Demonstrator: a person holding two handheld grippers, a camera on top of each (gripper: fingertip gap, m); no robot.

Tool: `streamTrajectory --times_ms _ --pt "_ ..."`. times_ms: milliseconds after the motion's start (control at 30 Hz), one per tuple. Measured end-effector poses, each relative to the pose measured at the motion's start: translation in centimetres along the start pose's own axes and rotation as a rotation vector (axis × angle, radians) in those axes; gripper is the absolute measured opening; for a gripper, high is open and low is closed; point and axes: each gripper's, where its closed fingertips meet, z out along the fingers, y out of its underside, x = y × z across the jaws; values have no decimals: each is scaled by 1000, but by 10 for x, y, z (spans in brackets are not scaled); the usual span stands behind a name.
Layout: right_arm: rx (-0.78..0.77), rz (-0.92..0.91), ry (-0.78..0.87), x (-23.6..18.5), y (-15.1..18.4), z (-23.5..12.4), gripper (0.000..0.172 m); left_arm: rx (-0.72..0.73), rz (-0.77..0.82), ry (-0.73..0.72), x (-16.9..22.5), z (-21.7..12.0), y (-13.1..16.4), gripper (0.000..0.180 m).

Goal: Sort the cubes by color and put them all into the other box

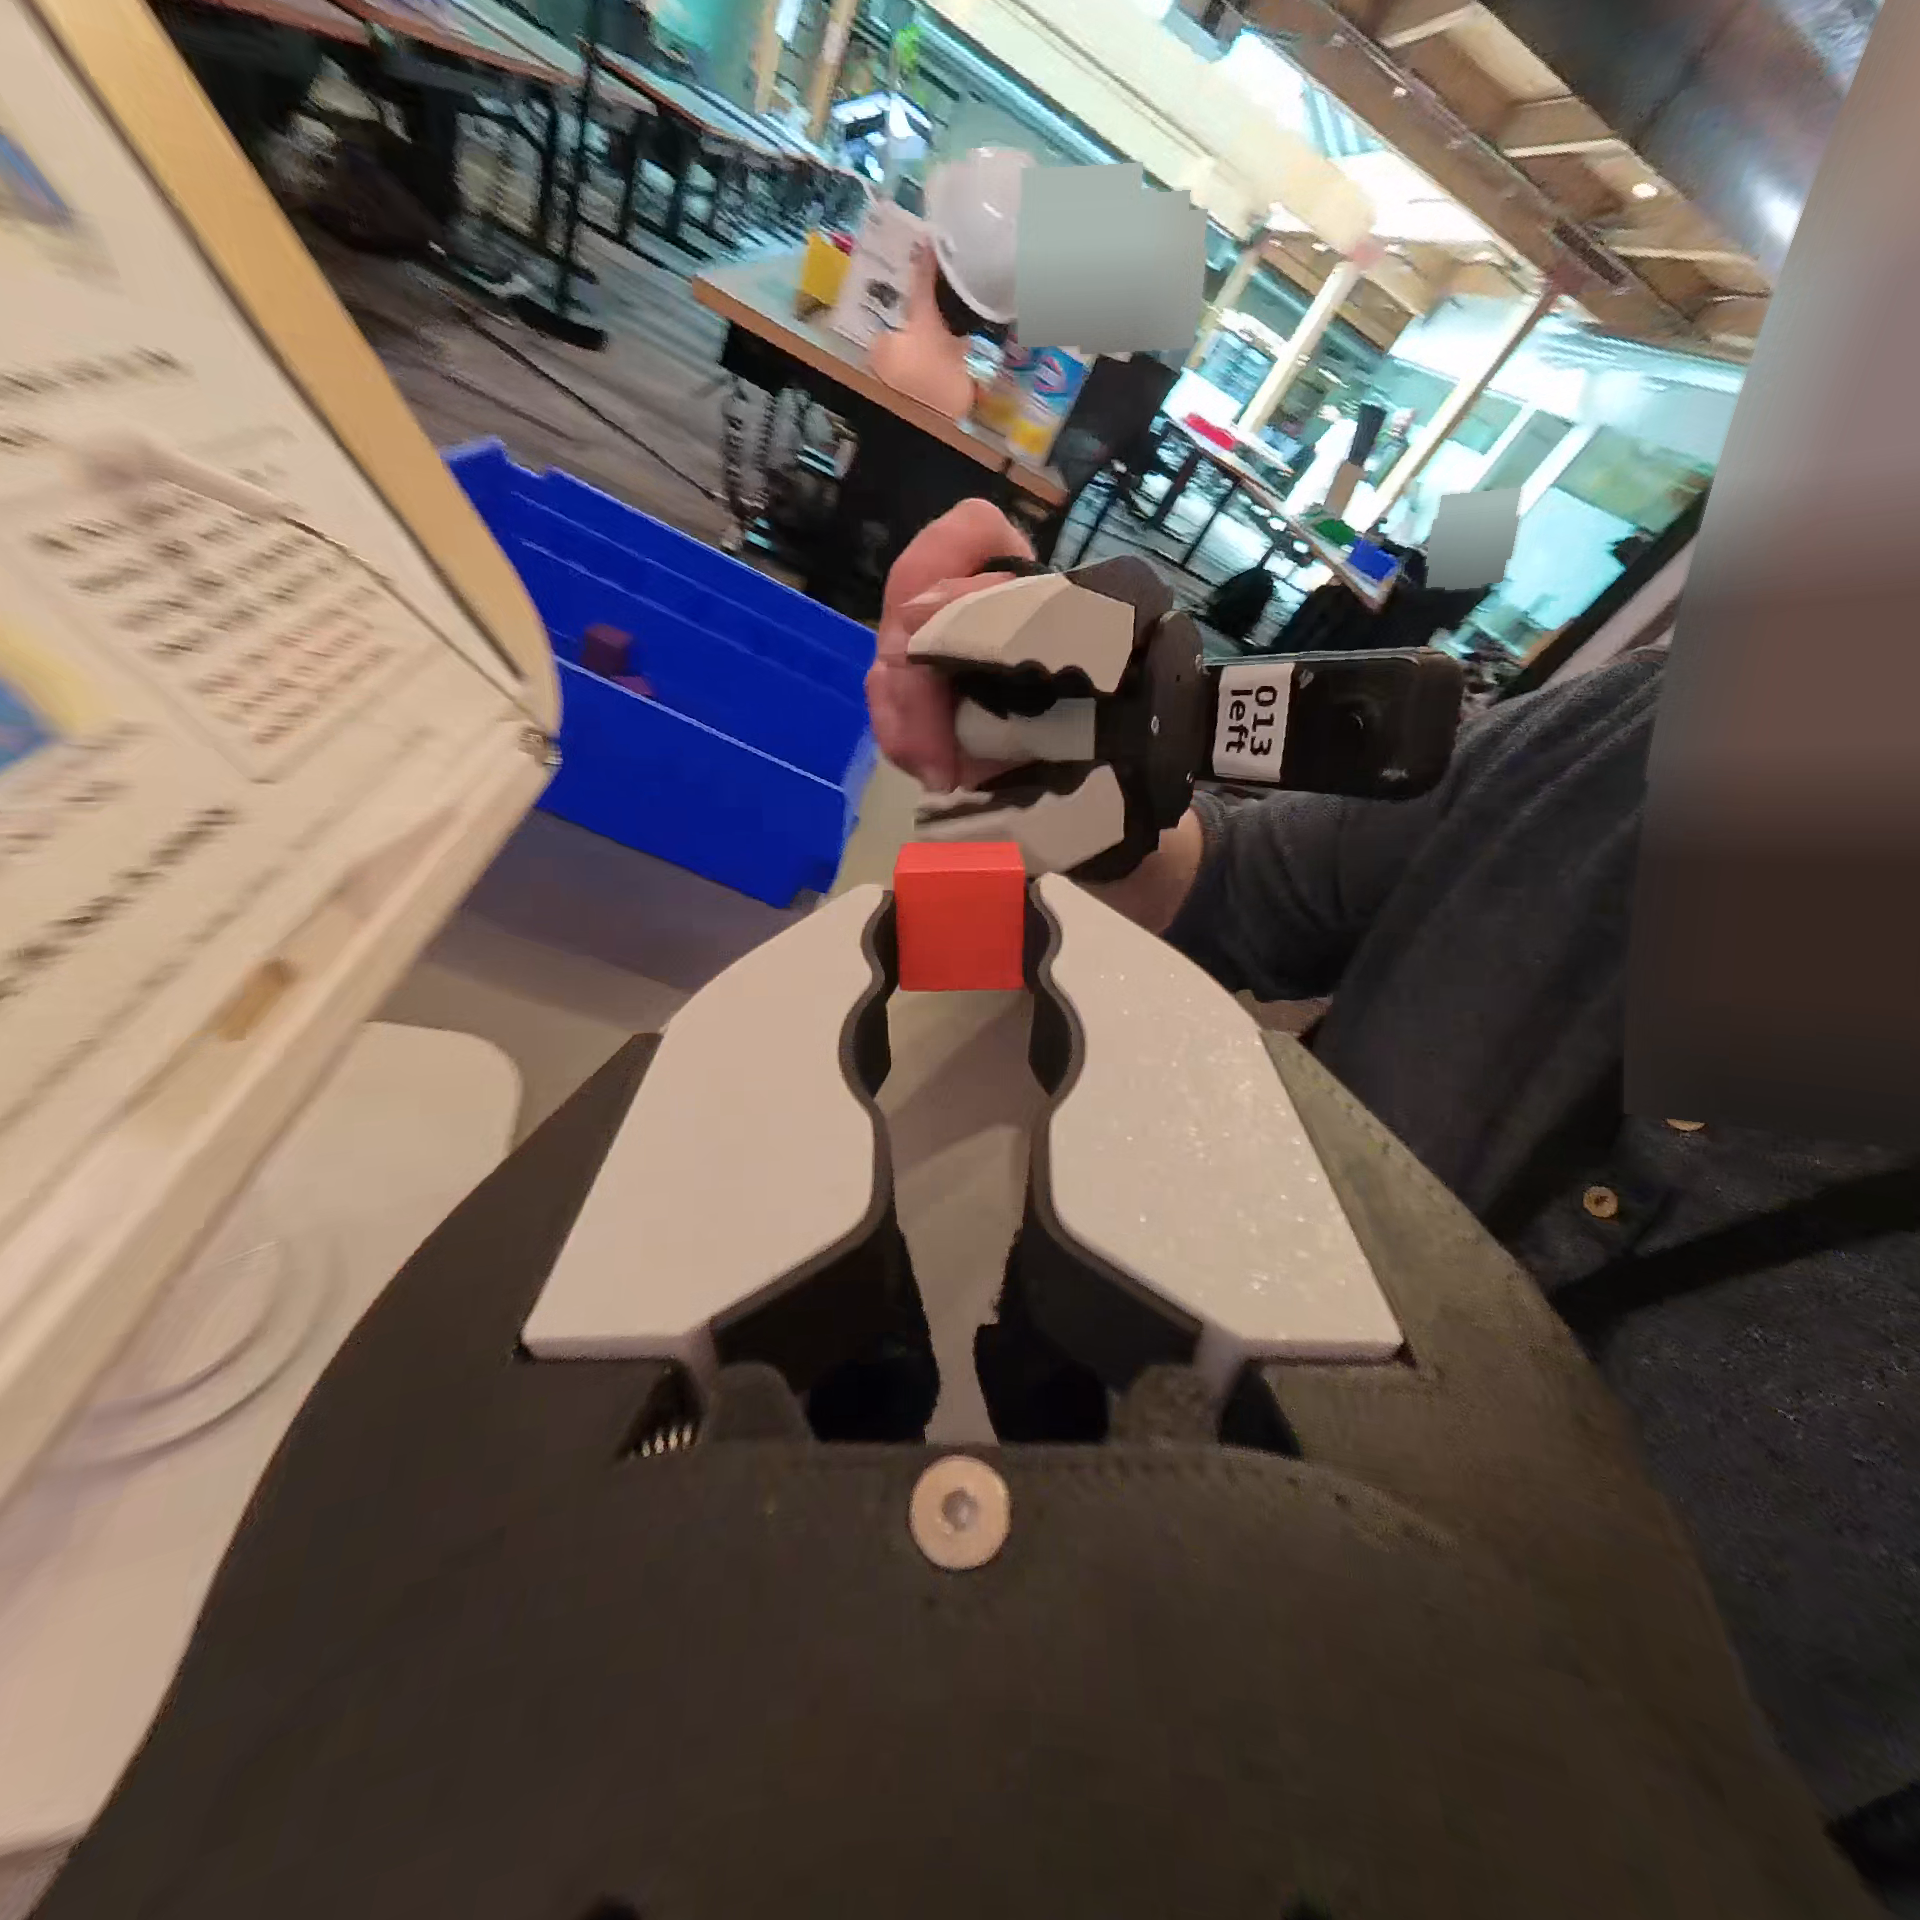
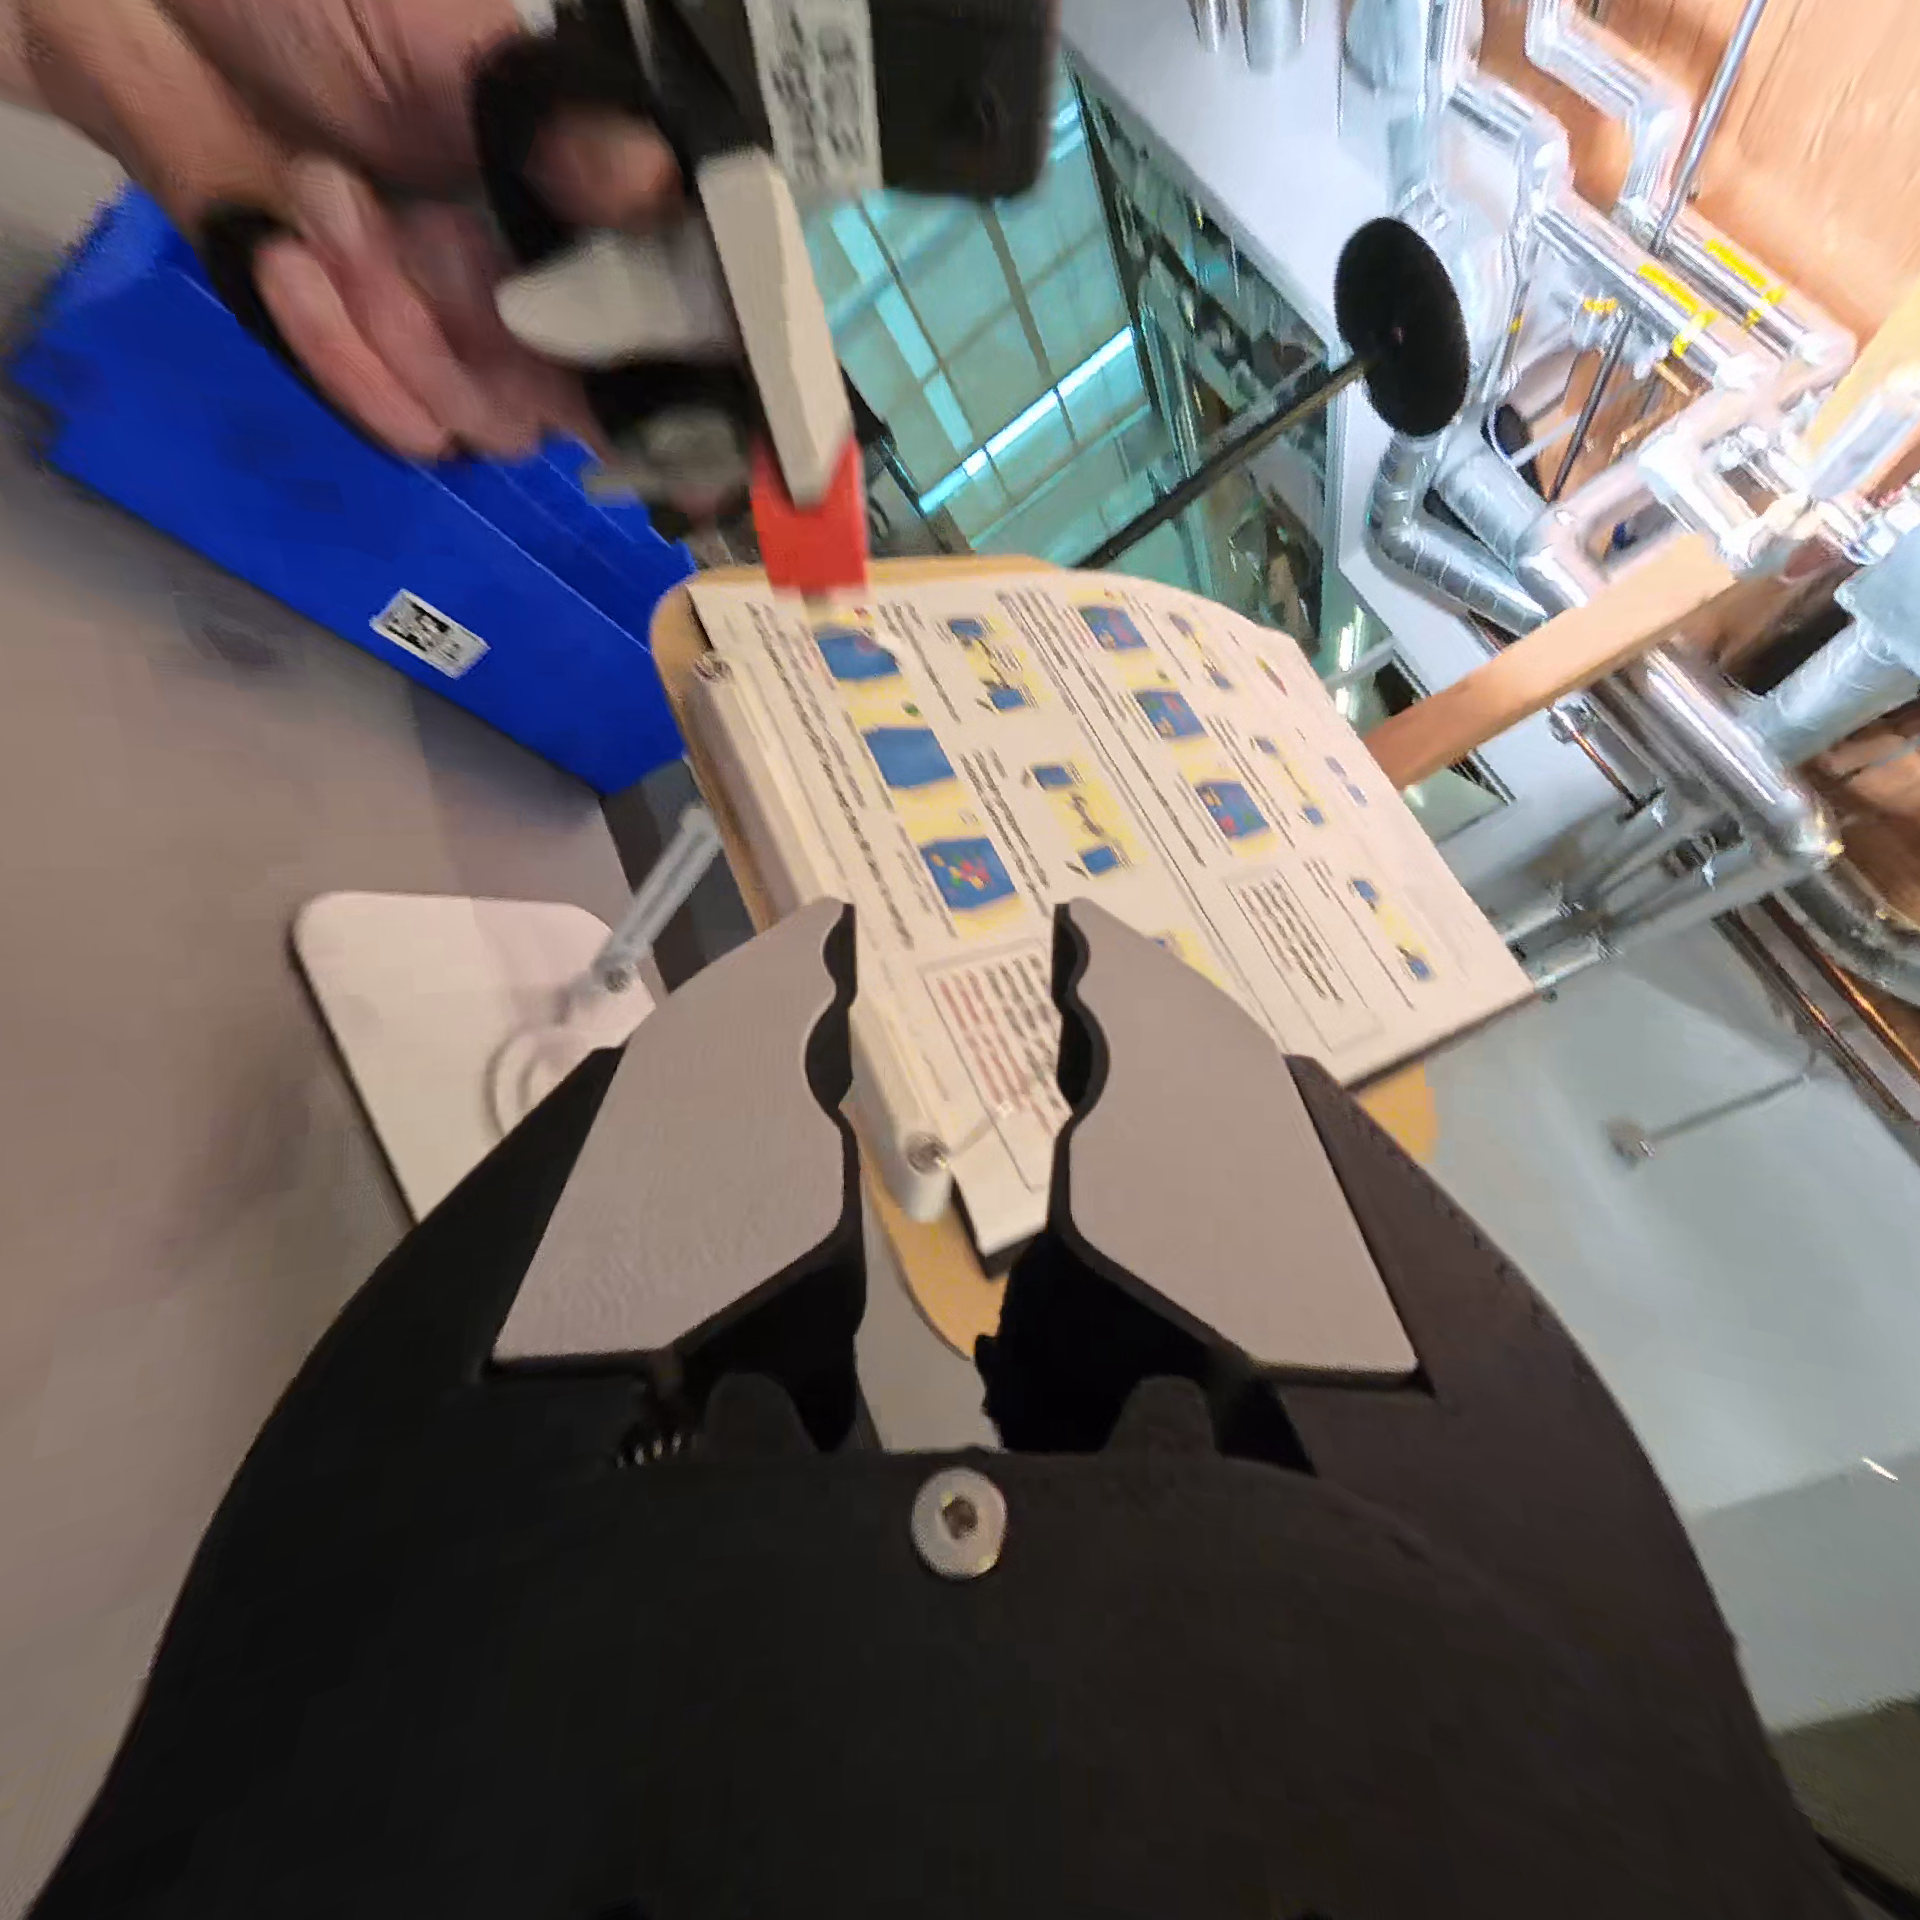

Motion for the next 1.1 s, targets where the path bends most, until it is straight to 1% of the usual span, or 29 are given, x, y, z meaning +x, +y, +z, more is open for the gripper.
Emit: streamTrajectory --times_ms 67,133,233,300,333,400,567,633,667,700,733,800,867,933,1000,1100 --pt "31 -6 -30 -15 -7 3 39 -9 -41 70 3 23 9 23" --pt "26 -49 -37 -22 -6 5 40 3 -89 132 7 39 14 23" --pt "72 -30 -60 -29 -13 4 40 -16 -124 168 7 55 24 23" --pt "81 -48 -74 -35 -16 4 38 -14 -146 200 8 61 27 23" --pt "73 -60 -72 -36 -15 5 37 -13 -155 209 9 64 28 23" --pt "82 -67 -69 -38 -16 5 26 -4 -170 224 9 67 29 23" --pt "91 -48 -73 -39 -17 4 23 15 -203 254 10 67 27 24" --pt "89 -51 -60 -32 -16 1 23 52 -207 253 9 62 21 25" --pt "78 -49 -41 -22 -13 -1 22 66 -207 238 7 59 18 23" --pt "56 -36 -25 -10 -7 -3 23 76 -191 215 5 54 15 10" --pt "17 -20 -10 5 4 -6 23 87 -160 189 4 49 12 0" --pt "-115 16 59 44 41 -15 23 97 -108 139 3 38 6 0" --pt "-286 84 75 74 91 -30 23 105 -47 74 2 28 -1 0" --pt "-423 114 166 105 142 -51 23 125 4 3 -2 16 -7 0" --pt "-623 191 80 102 195 -73 23 127 31 -31 -3 6 -11 0" --pt "-832 242 10 93 253 -101 23 153 60 -63 -4 -7 -18 0"
